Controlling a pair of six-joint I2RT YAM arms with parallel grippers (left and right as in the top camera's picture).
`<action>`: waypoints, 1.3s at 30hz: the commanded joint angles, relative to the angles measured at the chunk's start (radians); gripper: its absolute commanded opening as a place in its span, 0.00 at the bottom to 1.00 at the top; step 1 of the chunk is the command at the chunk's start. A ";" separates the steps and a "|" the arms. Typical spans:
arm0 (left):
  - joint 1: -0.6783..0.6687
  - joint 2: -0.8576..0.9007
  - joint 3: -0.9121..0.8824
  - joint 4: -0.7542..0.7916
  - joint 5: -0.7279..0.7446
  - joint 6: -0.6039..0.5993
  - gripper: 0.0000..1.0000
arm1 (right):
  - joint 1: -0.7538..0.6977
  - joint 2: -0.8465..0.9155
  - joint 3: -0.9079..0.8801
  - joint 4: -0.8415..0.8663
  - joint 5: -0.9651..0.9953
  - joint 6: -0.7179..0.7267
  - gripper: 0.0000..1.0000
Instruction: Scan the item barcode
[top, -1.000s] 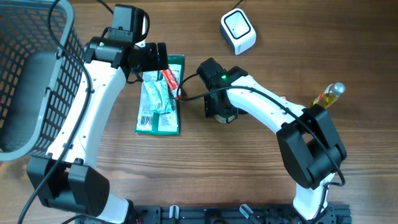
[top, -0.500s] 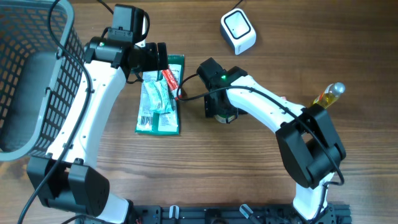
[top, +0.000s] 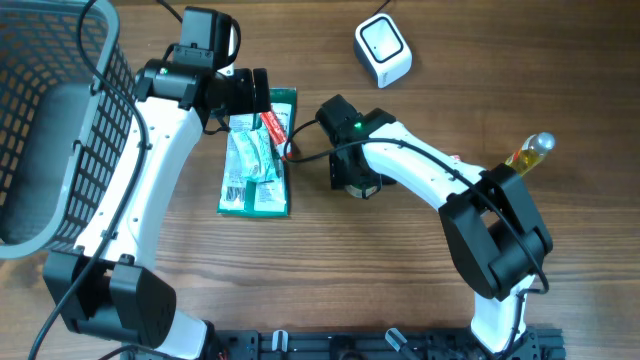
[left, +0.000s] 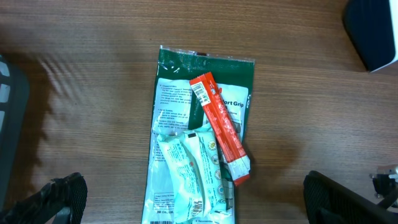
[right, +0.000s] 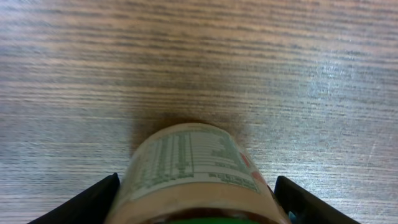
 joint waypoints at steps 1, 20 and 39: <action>0.004 0.008 0.003 0.002 -0.009 -0.009 1.00 | -0.006 0.017 -0.016 0.005 -0.001 0.008 0.75; 0.004 0.008 0.003 0.002 -0.009 -0.010 1.00 | -0.246 -0.367 -0.005 -0.194 -1.093 -0.065 0.57; 0.004 0.008 0.003 0.002 -0.009 -0.010 1.00 | -0.243 -0.367 -0.005 -0.369 -1.114 0.250 0.45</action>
